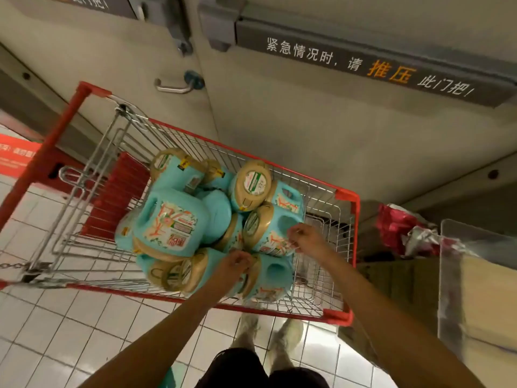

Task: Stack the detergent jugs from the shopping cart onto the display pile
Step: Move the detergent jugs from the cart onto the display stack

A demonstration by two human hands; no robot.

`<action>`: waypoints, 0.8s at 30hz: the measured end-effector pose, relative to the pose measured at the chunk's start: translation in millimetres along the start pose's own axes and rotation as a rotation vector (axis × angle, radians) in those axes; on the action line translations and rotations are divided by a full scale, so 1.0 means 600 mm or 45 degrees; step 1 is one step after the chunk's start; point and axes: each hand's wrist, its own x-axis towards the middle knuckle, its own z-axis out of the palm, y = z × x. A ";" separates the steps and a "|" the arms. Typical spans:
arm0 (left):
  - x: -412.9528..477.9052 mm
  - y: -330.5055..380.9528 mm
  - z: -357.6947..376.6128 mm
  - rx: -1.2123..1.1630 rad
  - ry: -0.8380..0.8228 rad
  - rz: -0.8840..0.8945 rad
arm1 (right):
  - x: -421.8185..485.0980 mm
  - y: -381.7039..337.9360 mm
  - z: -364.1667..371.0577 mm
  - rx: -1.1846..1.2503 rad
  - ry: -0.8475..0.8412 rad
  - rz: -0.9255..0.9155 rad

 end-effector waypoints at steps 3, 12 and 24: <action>0.014 0.003 0.000 0.017 0.051 0.015 | 0.038 -0.027 -0.006 -0.300 0.124 -0.124; 0.003 -0.040 0.005 -0.048 -0.074 -0.085 | 0.112 -0.064 0.008 -0.867 0.062 -0.120; -0.004 -0.032 -0.021 -0.040 0.050 -0.065 | 0.096 -0.029 -0.015 -0.644 -0.283 -0.170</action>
